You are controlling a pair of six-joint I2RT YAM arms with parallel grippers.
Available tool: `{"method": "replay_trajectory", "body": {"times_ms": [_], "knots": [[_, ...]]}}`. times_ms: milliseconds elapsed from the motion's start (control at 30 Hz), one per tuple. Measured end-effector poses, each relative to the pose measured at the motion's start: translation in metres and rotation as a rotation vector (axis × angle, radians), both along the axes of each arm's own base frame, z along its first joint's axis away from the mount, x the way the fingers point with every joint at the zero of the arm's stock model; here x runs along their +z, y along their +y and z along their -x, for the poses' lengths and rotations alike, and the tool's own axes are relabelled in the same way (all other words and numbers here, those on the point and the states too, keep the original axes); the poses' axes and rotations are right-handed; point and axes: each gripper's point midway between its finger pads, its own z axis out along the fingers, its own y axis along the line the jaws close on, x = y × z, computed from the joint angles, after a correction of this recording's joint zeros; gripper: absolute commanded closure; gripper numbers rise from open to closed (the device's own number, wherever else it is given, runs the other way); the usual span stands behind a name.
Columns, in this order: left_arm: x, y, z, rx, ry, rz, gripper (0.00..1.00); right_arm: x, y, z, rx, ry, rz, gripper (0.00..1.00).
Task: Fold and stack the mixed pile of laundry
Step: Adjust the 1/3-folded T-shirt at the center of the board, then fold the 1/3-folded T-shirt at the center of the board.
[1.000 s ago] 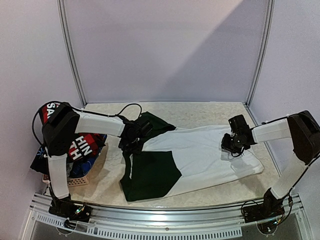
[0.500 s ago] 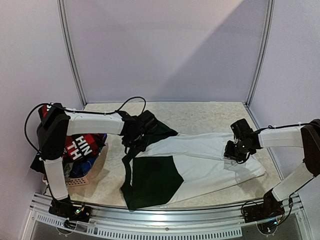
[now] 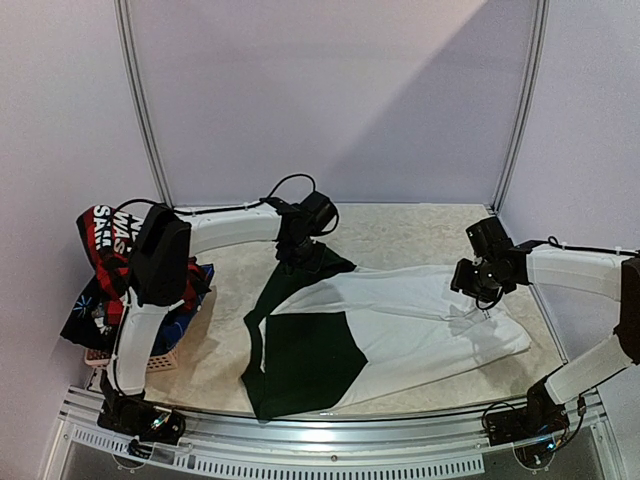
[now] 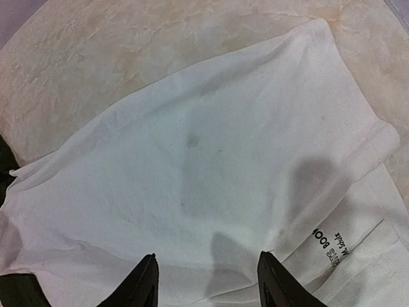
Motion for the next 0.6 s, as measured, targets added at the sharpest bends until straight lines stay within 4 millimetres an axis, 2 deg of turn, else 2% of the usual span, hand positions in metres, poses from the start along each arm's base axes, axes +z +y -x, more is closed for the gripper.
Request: {"method": "replay_trajectory", "body": {"times_ms": [133,300,600], "knots": [[-0.02,0.01,-0.012,0.004,0.051,-0.019,0.59,0.002,-0.005,-0.002,-0.011,-0.008,0.025,0.46],[-0.023,0.014,-0.021,0.004,0.062,-0.01,0.62,0.004,-0.007,-0.004,-0.017,-0.017,0.04,0.46],[-0.03,0.005,-0.021,-0.02,0.085,0.023,0.63,0.002,-0.008,-0.004,-0.011,-0.012,0.051,0.46]]}}
